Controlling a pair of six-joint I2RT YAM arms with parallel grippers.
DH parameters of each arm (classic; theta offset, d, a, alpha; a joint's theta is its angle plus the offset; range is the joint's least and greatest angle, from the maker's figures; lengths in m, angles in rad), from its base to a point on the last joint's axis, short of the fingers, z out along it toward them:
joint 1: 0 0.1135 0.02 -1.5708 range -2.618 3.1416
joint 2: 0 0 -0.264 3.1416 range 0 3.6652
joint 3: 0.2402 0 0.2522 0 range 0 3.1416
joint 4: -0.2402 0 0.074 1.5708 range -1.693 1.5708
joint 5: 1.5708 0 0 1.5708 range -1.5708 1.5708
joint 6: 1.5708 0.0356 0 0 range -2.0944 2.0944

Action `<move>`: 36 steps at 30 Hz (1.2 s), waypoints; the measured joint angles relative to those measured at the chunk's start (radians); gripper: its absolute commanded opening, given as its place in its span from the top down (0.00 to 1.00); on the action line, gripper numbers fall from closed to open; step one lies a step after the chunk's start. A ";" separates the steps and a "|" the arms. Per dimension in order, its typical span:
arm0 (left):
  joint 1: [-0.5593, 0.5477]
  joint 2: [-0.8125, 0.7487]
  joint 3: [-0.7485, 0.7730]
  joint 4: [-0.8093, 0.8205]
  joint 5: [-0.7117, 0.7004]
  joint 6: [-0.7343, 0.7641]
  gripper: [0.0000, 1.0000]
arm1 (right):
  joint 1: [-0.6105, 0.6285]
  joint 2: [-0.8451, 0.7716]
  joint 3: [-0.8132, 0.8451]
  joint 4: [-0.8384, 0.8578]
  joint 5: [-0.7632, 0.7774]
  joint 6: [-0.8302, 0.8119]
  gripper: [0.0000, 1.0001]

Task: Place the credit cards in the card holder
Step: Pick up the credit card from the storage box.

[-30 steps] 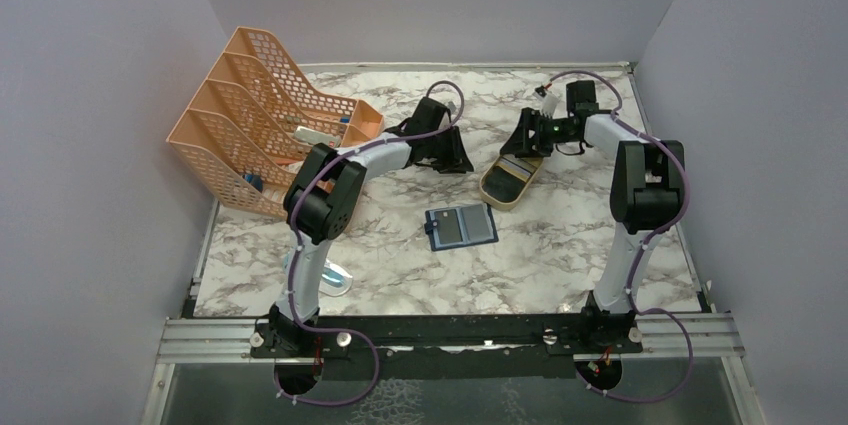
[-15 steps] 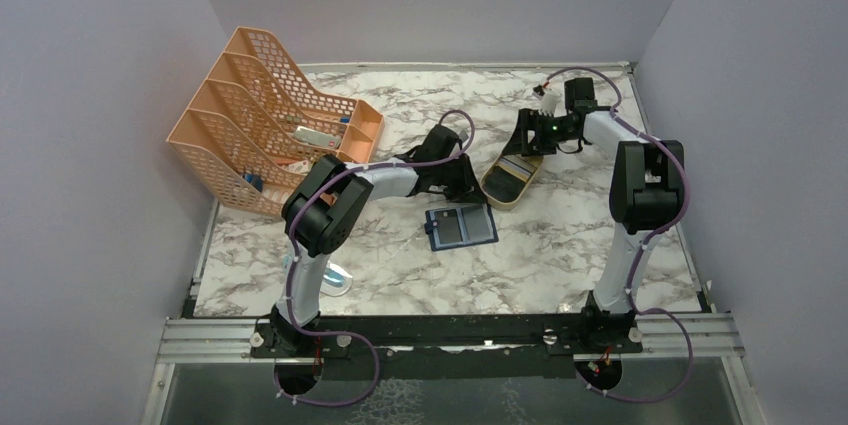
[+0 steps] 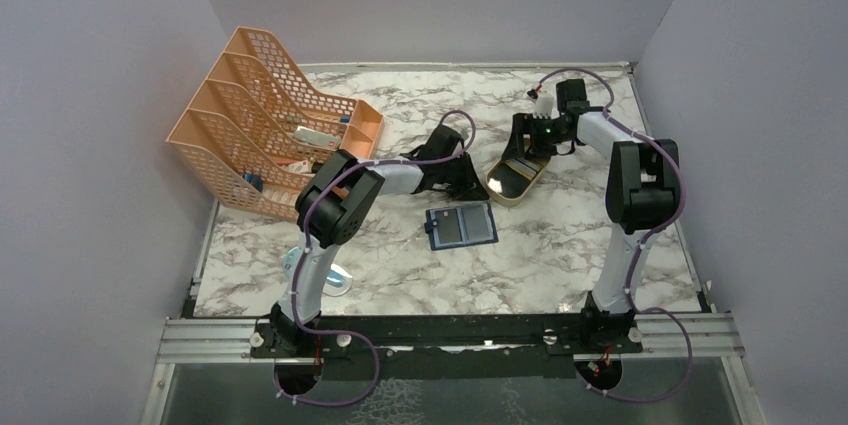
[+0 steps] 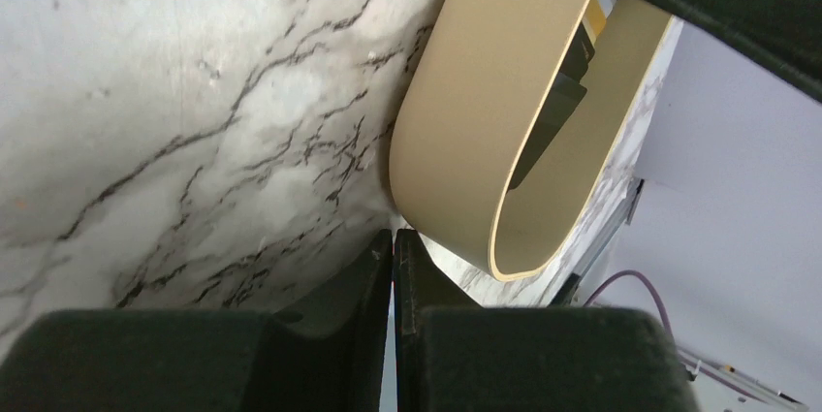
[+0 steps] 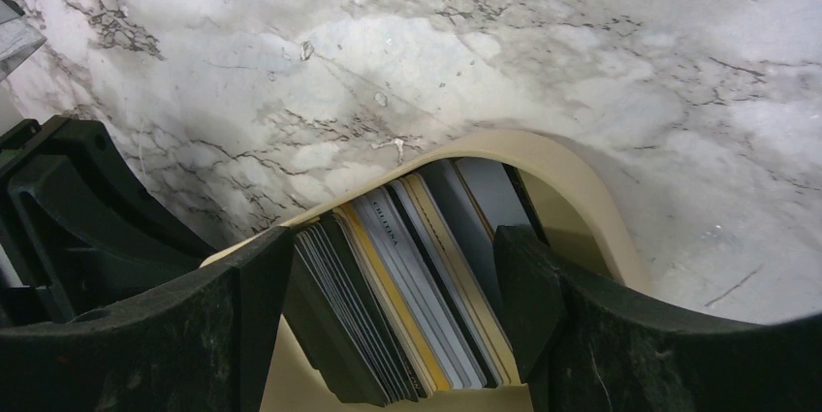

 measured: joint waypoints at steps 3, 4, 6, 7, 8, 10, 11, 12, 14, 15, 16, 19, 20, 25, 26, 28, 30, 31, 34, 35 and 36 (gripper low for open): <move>0.005 0.014 0.024 0.001 -0.001 -0.005 0.91 | -0.001 0.000 0.003 -0.005 -0.001 -0.007 0.25; 0.005 0.016 0.029 0.000 -0.004 -0.005 0.91 | -0.001 0.000 0.003 -0.008 -0.006 -0.007 0.25; 0.006 0.024 0.042 0.004 -0.010 -0.006 0.91 | -0.001 0.000 0.003 -0.016 -0.026 -0.004 0.27; 0.007 0.027 0.048 0.007 -0.012 -0.006 0.91 | -0.001 0.000 0.000 -0.017 -0.042 0.001 0.27; 0.008 0.032 0.053 0.012 -0.015 -0.007 0.91 | -0.001 -0.001 -0.006 -0.017 -0.068 0.010 0.28; 0.013 0.038 0.059 0.023 -0.019 -0.008 0.91 | -0.001 -0.006 -0.018 -0.017 -0.103 0.023 0.29; 0.016 0.041 0.061 0.028 -0.019 -0.010 0.91 | -0.001 -0.010 -0.026 -0.019 -0.121 0.031 0.29; 0.018 0.045 0.063 0.033 -0.019 -0.011 0.91 | -0.001 -0.013 -0.030 -0.021 -0.132 0.036 0.29; 0.020 0.052 0.064 0.043 -0.020 -0.017 0.91 | -0.001 -0.024 -0.038 -0.027 -0.147 0.044 0.29; 0.021 0.055 0.064 0.048 -0.019 -0.022 0.91 | -0.001 -0.031 -0.042 -0.030 -0.152 0.047 0.29; 0.022 0.056 0.064 0.054 -0.019 -0.024 0.91 | -0.001 -0.037 -0.047 -0.032 -0.155 0.047 0.29; 0.024 0.060 0.069 0.058 -0.019 -0.026 0.91 | -0.001 -0.057 -0.060 -0.041 -0.158 0.047 0.30; 0.024 0.063 0.072 0.059 -0.019 -0.027 0.91 | -0.001 -0.063 -0.063 -0.045 -0.158 0.047 0.31; 0.030 0.066 0.085 0.060 -0.019 -0.026 0.90 | -0.001 -0.087 -0.093 -0.051 -0.166 0.050 0.35; 0.031 0.066 0.086 0.059 -0.020 -0.026 0.90 | -0.001 -0.093 -0.103 -0.051 -0.168 0.052 0.36; 0.033 0.066 0.086 0.059 -0.020 -0.026 0.90 | 0.000 -0.114 -0.128 -0.053 -0.172 0.059 0.39; 0.033 0.068 0.086 0.060 -0.019 -0.026 0.90 | 0.000 -0.148 -0.163 -0.052 -0.176 0.068 0.41; 0.033 0.071 0.087 0.060 -0.019 -0.026 0.90 | 0.000 -0.165 -0.180 -0.053 -0.176 0.073 0.42; 0.033 0.076 0.087 0.068 -0.018 -0.029 0.90 | 0.000 -0.208 -0.220 -0.053 -0.175 0.080 0.42; 0.033 0.076 0.089 0.068 -0.019 -0.029 0.90 | 0.000 -0.220 -0.234 -0.054 -0.173 0.081 0.43; 0.033 0.077 0.091 0.068 -0.019 -0.029 0.90 | 0.000 -0.228 -0.242 -0.056 -0.169 0.080 0.43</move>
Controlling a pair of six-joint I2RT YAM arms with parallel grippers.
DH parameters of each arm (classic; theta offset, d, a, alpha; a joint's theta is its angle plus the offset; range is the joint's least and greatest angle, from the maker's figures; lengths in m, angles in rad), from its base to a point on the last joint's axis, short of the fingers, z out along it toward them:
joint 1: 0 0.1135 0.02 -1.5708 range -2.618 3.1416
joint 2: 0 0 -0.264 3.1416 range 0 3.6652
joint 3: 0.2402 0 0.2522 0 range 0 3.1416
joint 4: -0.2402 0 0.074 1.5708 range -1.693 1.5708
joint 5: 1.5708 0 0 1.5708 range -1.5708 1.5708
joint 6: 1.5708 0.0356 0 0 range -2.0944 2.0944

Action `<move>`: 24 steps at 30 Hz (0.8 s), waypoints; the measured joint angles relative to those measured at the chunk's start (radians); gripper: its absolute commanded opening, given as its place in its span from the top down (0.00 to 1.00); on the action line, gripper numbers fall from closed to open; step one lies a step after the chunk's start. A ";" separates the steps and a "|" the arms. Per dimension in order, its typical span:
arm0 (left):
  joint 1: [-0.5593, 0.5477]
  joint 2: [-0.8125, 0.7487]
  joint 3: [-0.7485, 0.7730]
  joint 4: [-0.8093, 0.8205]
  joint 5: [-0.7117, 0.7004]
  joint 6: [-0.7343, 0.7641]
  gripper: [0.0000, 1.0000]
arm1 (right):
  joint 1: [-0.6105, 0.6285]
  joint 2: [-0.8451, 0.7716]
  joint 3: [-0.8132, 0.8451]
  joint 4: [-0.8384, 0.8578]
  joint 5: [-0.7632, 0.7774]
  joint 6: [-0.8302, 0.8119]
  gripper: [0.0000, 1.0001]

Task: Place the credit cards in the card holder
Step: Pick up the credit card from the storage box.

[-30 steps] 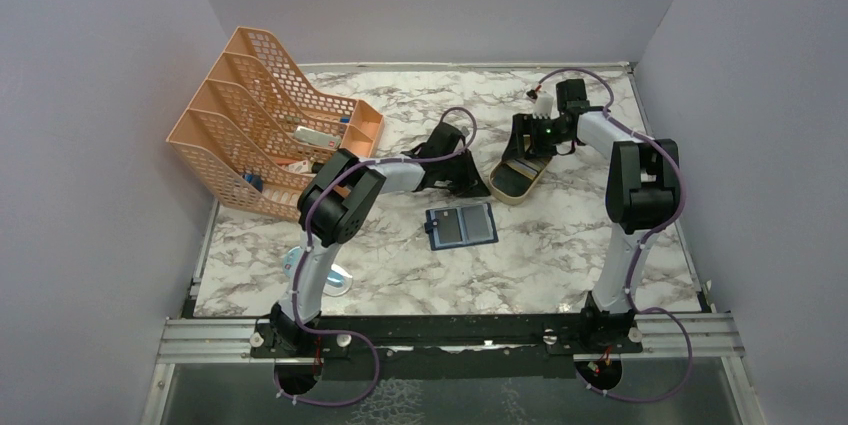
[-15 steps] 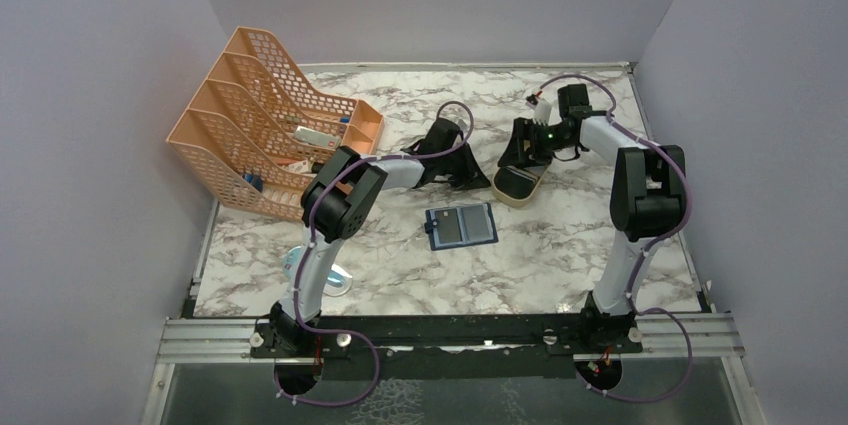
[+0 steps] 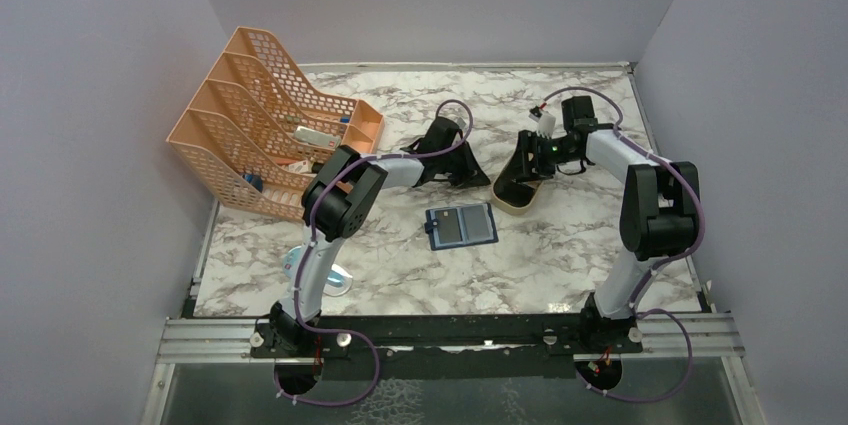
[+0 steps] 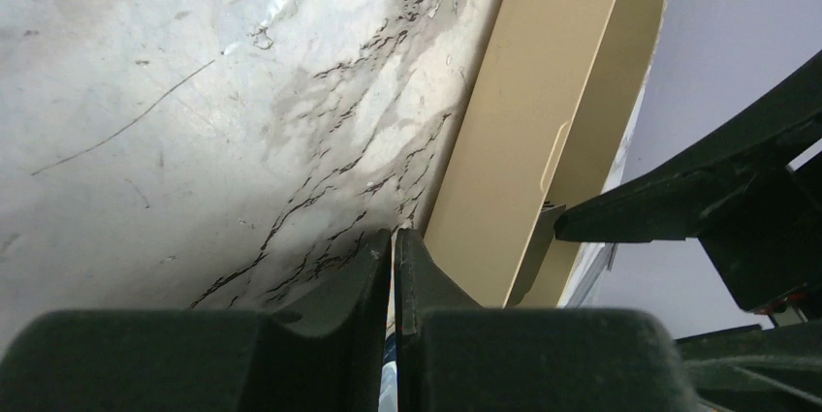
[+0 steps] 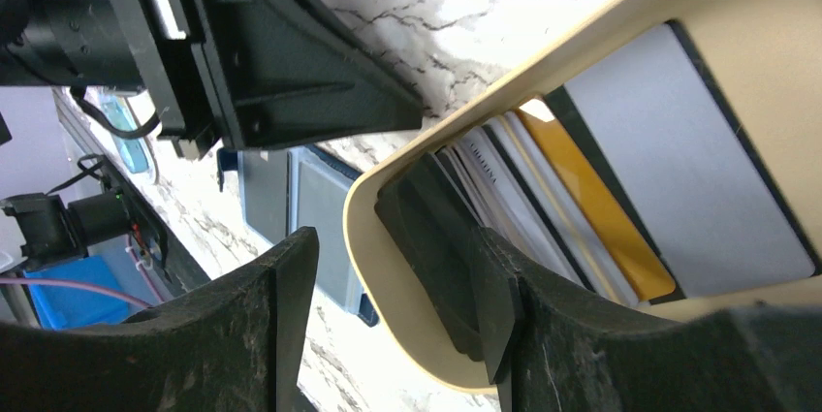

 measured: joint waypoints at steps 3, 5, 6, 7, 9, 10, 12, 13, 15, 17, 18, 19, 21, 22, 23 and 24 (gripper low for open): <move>0.001 0.001 0.006 -0.002 0.000 0.002 0.89 | 0.002 -0.006 -0.006 -0.006 0.024 -0.005 0.41; 0.005 0.001 0.008 -0.011 0.000 0.010 0.89 | 0.004 -0.006 -0.006 -0.008 0.049 -0.011 0.39; 0.006 0.000 0.009 -0.018 0.000 0.014 0.89 | 0.004 -0.006 -0.005 -0.006 0.063 -0.017 0.38; 0.006 0.000 0.009 -0.024 0.000 0.019 0.89 | 0.004 -0.006 -0.004 -0.007 0.072 -0.024 0.37; 0.006 -0.010 0.008 -0.039 -0.001 0.029 0.88 | 0.004 -0.004 0.004 -0.008 0.084 -0.039 0.35; 0.007 -0.016 0.003 -0.045 -0.001 0.032 0.89 | 0.004 -0.003 0.010 -0.008 0.086 -0.043 0.34; 0.008 -0.051 -0.027 -0.054 0.000 0.032 0.88 | 0.006 0.000 0.024 -0.006 0.095 -0.059 0.34; 0.008 -0.072 -0.048 -0.055 0.000 0.031 0.89 | 0.006 0.001 0.029 -0.006 0.102 -0.063 0.34; 0.007 -0.115 -0.092 -0.053 0.001 0.022 0.88 | 0.008 0.004 0.036 -0.006 0.119 -0.075 0.35; -0.002 -0.142 -0.116 -0.051 0.004 0.011 0.88 | 0.008 0.015 0.046 -0.008 0.135 -0.084 0.36; -0.008 -0.146 -0.120 -0.045 0.007 0.004 0.88 | 0.009 0.021 0.047 -0.008 0.142 -0.087 0.37; -0.017 -0.146 -0.121 -0.037 0.011 -0.004 0.89 | 0.010 0.025 0.047 -0.010 0.146 -0.089 0.37; -0.038 -0.146 -0.126 -0.023 0.019 -0.020 0.89 | 0.011 0.032 0.047 -0.019 0.154 -0.093 0.37; -0.048 -0.146 -0.132 -0.016 0.024 -0.027 0.88 | 0.011 0.034 0.047 -0.025 0.161 -0.095 0.37; -0.058 -0.146 -0.135 -0.011 0.027 -0.036 0.88 | 0.013 0.035 0.047 -0.028 0.166 -0.095 0.37; -0.064 -0.146 -0.139 -0.007 0.031 -0.043 0.88 | 0.013 0.035 0.047 -0.030 0.169 -0.096 0.37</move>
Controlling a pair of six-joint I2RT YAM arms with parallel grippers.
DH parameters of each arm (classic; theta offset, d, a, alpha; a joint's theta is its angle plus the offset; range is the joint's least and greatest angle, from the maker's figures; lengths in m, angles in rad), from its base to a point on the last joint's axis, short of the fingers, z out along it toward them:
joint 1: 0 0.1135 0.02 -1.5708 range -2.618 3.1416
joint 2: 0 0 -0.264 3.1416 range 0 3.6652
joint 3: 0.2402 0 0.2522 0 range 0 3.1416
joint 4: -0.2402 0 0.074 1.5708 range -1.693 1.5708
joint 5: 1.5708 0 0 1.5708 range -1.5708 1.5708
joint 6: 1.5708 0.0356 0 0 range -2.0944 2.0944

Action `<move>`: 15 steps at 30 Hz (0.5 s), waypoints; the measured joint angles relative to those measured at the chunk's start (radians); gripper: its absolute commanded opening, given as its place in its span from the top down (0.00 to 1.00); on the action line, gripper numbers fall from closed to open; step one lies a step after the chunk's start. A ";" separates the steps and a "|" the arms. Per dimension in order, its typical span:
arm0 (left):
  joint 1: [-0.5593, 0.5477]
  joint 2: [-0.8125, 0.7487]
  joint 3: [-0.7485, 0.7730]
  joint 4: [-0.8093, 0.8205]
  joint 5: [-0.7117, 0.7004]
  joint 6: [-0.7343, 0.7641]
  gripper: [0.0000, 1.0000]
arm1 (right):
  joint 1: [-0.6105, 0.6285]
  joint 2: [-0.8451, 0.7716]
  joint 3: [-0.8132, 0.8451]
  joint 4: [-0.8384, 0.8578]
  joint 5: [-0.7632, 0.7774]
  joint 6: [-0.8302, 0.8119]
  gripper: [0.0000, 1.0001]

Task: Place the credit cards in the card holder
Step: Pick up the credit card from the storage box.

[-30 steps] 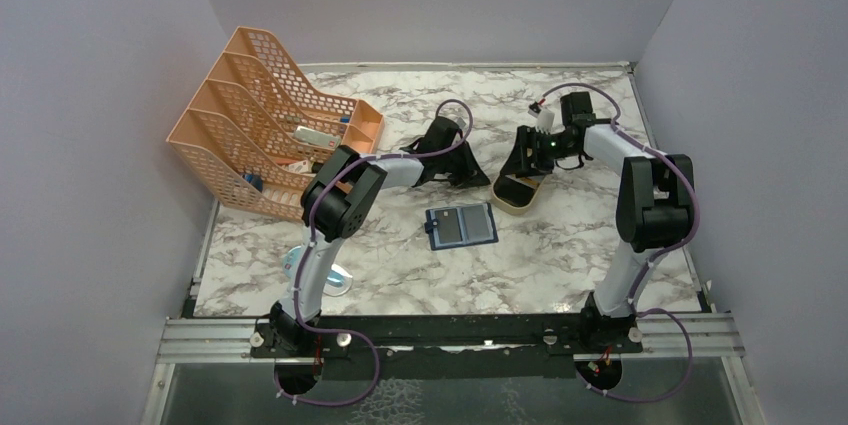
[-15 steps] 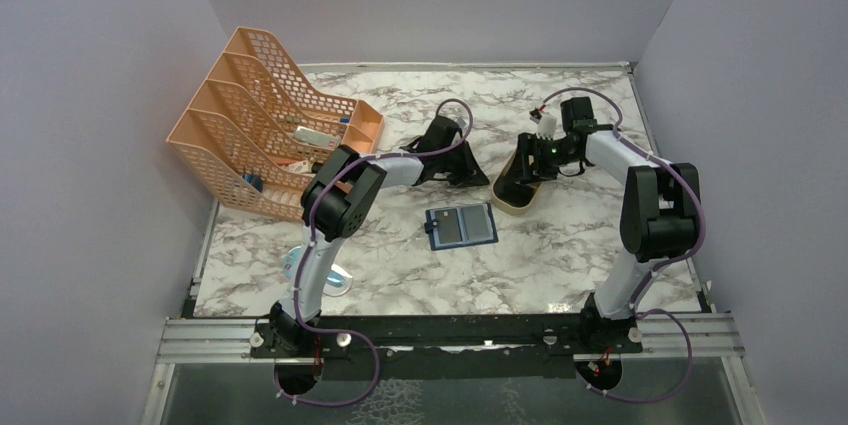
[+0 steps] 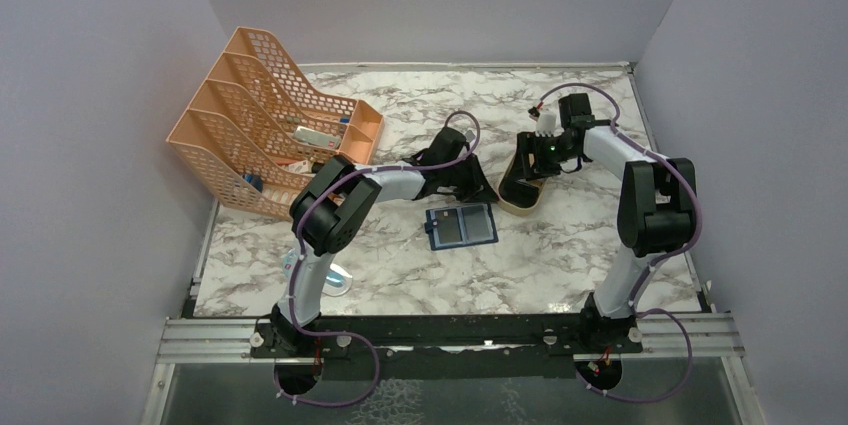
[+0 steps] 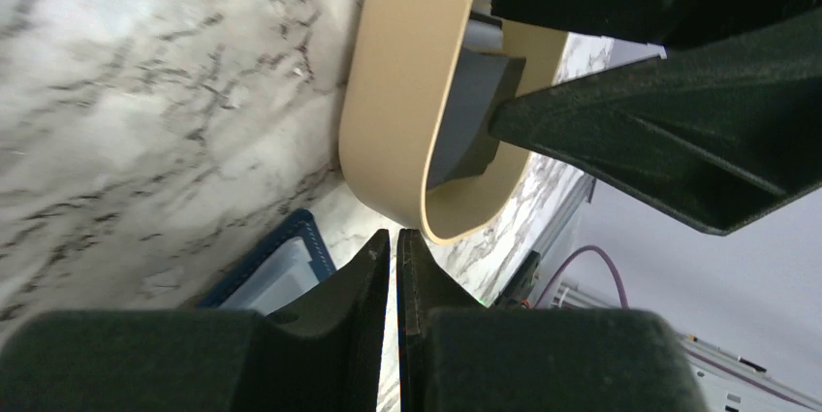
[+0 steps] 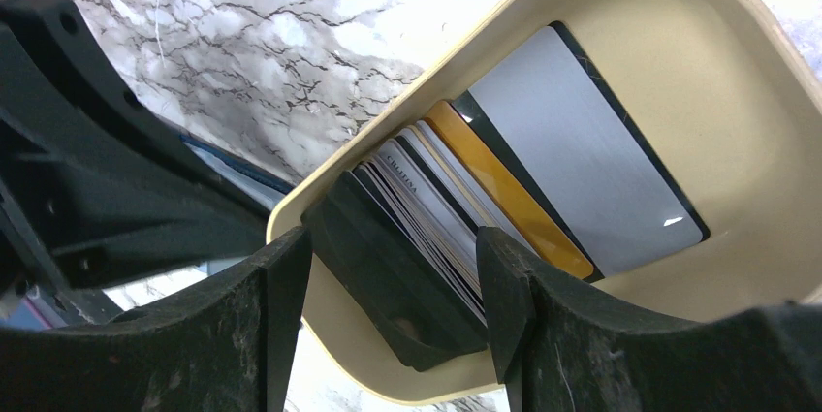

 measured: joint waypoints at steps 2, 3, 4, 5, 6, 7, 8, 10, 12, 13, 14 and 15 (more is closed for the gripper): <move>-0.014 0.000 -0.002 0.003 0.006 -0.010 0.88 | 0.000 0.001 0.000 -0.004 0.004 -0.001 0.39; -0.018 0.001 -0.002 0.006 0.009 -0.013 0.89 | 0.000 0.002 0.000 -0.007 0.005 -0.002 0.40; -0.021 0.001 -0.002 0.010 0.011 -0.017 0.89 | 0.000 0.003 0.000 -0.011 0.005 -0.002 0.41; -0.022 0.001 -0.002 0.012 0.012 -0.019 0.88 | 0.000 0.003 0.000 -0.017 0.005 -0.002 0.43; -0.022 0.001 -0.002 0.013 0.011 -0.019 0.88 | 0.000 0.003 0.000 -0.022 0.005 -0.002 0.45; -0.022 0.001 -0.002 0.014 0.011 -0.019 0.88 | 0.000 0.003 0.000 -0.026 0.006 -0.001 0.47; -0.022 0.002 -0.002 0.015 0.011 -0.019 0.88 | 0.000 0.003 0.000 -0.029 0.006 0.000 0.48; -0.021 0.009 -0.001 0.019 0.011 -0.019 0.88 | 0.000 0.002 0.000 -0.038 0.006 0.003 0.49; -0.017 0.024 0.005 0.021 0.011 -0.019 0.88 | 0.000 -0.001 0.000 -0.049 0.006 0.008 0.50; -0.015 0.037 0.014 0.019 0.011 -0.019 0.89 | 0.000 -0.003 0.000 -0.052 0.006 0.009 0.51; -0.014 0.048 0.023 0.018 0.011 -0.019 0.89 | 0.000 -0.007 0.000 -0.055 0.006 0.010 0.52; -0.013 0.057 0.031 0.014 0.011 -0.019 0.88 | 0.000 -0.012 0.000 -0.060 0.006 0.010 0.53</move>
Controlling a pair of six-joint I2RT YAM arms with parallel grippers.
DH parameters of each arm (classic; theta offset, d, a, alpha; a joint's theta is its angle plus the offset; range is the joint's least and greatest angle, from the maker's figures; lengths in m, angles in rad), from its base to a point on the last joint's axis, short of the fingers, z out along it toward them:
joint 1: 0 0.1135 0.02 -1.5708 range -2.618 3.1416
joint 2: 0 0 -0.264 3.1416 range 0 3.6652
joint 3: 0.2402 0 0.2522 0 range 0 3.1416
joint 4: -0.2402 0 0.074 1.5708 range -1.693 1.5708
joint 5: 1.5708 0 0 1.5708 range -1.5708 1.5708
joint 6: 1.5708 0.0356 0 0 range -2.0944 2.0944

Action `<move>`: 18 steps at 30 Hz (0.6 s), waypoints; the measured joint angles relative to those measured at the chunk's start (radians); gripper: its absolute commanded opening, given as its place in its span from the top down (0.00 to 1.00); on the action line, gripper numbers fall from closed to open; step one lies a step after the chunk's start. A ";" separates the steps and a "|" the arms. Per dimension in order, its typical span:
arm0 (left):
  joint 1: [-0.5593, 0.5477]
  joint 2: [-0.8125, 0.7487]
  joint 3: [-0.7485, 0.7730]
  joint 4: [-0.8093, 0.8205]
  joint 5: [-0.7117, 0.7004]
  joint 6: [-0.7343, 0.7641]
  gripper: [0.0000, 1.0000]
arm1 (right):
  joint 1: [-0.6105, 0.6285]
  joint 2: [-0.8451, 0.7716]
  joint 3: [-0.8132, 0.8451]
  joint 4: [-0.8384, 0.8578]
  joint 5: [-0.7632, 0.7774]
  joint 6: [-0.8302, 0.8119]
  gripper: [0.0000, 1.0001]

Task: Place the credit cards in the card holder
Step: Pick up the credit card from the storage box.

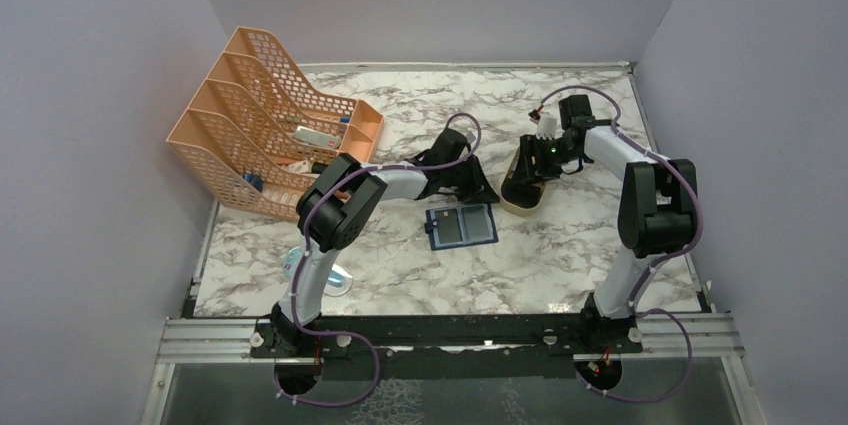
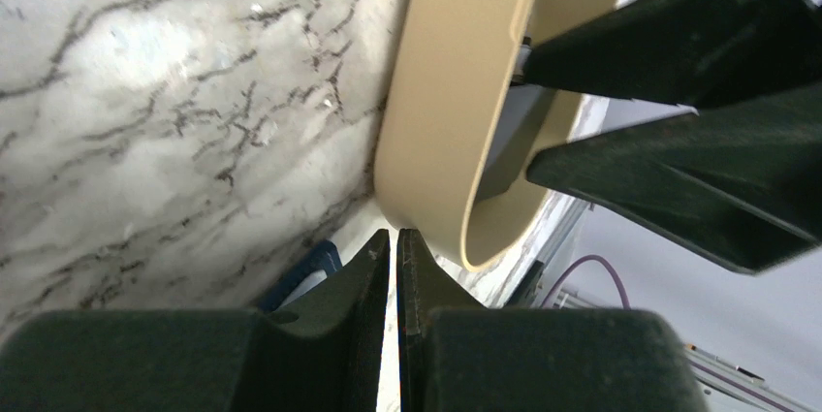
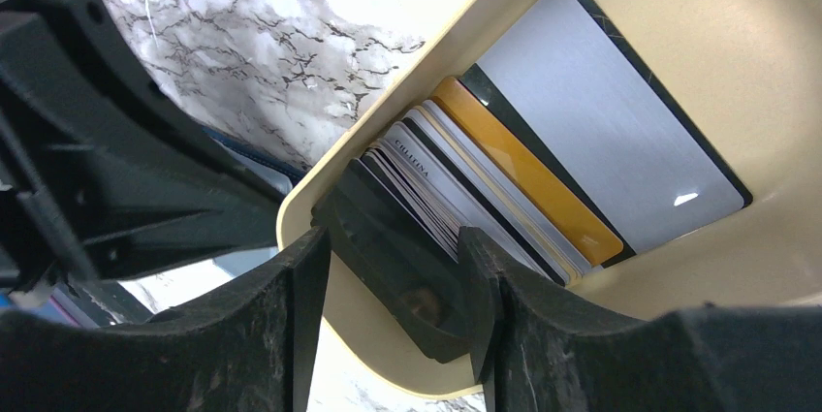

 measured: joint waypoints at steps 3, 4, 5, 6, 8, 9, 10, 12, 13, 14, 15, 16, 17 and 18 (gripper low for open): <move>0.002 0.031 0.048 -0.029 -0.001 0.013 0.88 | -0.001 -0.017 0.000 -0.018 0.000 0.000 0.56; 0.003 0.035 0.061 -0.032 -0.002 0.017 0.88 | 0.000 -0.023 0.000 -0.024 0.000 0.000 0.57; 0.003 0.036 0.071 -0.034 -0.003 0.021 0.88 | 0.000 -0.027 0.000 -0.029 0.000 0.001 0.57; 0.003 0.036 0.083 -0.036 -0.004 0.024 0.88 | 0.000 -0.030 0.000 -0.033 0.000 0.002 0.58; 0.003 0.036 0.103 -0.037 -0.004 0.030 0.88 | 0.000 -0.033 0.000 -0.042 0.000 0.003 0.60; 0.004 0.036 0.111 -0.037 -0.005 0.033 0.88 | 0.000 -0.034 -0.001 -0.047 0.000 0.004 0.60; 0.005 0.037 0.116 -0.037 -0.005 0.036 0.88 | 0.000 -0.035 -0.001 -0.050 0.000 0.005 0.61; 0.007 0.037 0.120 -0.037 -0.005 0.043 0.88 | 0.000 -0.037 -0.001 -0.061 0.001 0.007 0.64; 0.008 0.037 0.120 -0.039 -0.005 0.045 0.88 | 0.000 -0.039 -0.001 -0.068 0.002 0.007 0.65; 0.009 0.039 0.120 -0.041 -0.005 0.047 0.88 | 0.000 -0.040 -0.001 -0.075 0.006 0.007 0.66; 0.009 0.040 0.120 -0.043 -0.007 0.049 0.88 | 0.001 -0.042 -0.001 -0.084 0.011 0.007 0.66; 0.010 0.041 0.120 -0.046 -0.009 0.052 0.88 | 0.002 -0.042 0.000 -0.092 0.016 0.006 0.66; 0.011 0.043 0.120 -0.049 -0.012 0.055 0.88 | 0.003 -0.043 0.000 -0.101 0.020 0.005 0.66; 0.011 0.044 0.120 -0.051 -0.013 0.057 0.88 | 0.004 -0.043 0.004 -0.115 0.025 0.001 0.66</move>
